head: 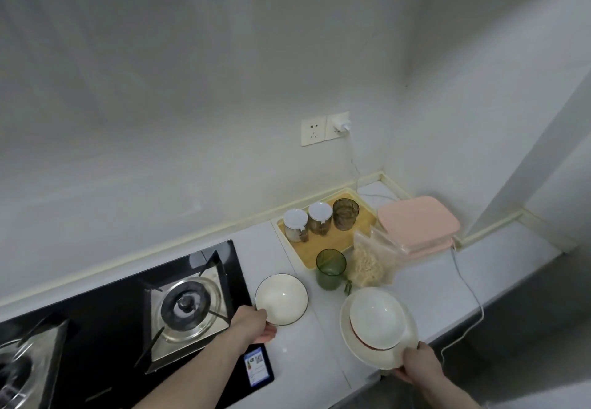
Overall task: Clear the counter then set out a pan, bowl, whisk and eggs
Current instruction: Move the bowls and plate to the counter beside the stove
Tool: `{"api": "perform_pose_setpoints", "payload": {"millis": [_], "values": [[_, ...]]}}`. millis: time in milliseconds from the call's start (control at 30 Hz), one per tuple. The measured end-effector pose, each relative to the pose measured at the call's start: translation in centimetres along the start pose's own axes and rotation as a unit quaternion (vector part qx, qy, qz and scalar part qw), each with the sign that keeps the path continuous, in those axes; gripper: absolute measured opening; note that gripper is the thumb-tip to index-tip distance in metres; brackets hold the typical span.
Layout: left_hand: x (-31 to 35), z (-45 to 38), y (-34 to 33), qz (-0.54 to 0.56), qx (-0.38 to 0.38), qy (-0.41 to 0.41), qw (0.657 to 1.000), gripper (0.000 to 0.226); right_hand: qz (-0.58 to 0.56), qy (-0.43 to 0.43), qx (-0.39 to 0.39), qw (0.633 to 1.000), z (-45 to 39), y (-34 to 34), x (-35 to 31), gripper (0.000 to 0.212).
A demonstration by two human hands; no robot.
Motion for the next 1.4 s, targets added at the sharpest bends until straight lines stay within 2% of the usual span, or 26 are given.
{"api": "perform_pose_setpoints", "payload": {"millis": [300,367,667,767,867,967,1067,1167,1333,1400], "values": [[1.6,-3.2,-2.3,0.051,0.043,0.019,0.998,0.018,0.093,-0.006,-0.029,0.995,-4.6,-0.1,-0.3,0.024],[1.8,-3.9,-2.7,0.067,0.052,0.025,0.996,0.019,0.121,0.005,-0.037,0.992,-5.4,-0.2,-0.1,0.029],[3.2,-6.2,-4.0,0.126,0.074,0.048,0.988,0.021,0.267,0.035,-0.082,0.960,-6.9,-0.7,-0.5,0.026],[3.5,-6.9,-4.2,0.152,0.074,0.060,0.984,0.018,0.305,0.053,-0.092,0.947,-4.8,-0.5,-2.0,0.027],[4.0,-7.3,-4.2,0.173,0.074,0.062,0.980,0.017,0.331,0.057,-0.126,0.934,-3.6,-1.0,-2.1,0.030],[4.7,-8.1,-4.2,0.196,0.073,0.069,0.976,0.015,0.363,0.033,-0.162,0.917,-3.4,-1.5,-1.5,0.045],[5.1,-8.9,-3.9,0.211,0.070,0.073,0.972,0.013,0.364,0.021,-0.186,0.912,-4.0,-2.3,-0.3,0.049],[5.8,-9.7,-3.5,0.214,0.075,0.074,0.971,0.016,0.366,0.052,-0.213,0.904,-2.7,-3.7,-0.8,0.053],[6.7,-10.6,-2.8,0.240,0.069,0.067,0.966,0.027,0.381,0.060,-0.208,0.899,-1.0,-5.9,-2.6,0.028],[7.2,-10.7,-2.6,0.254,0.057,0.056,0.964,0.029,0.367,0.057,-0.217,0.903,-1.3,-6.8,-2.7,0.034]]}}
Point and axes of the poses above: each hand's wrist, its own z-axis away from the middle knuckle, its own y-axis out of the back of the hand, x = y × z, the point moved 3 cm from there along -z, towards the middle knuckle
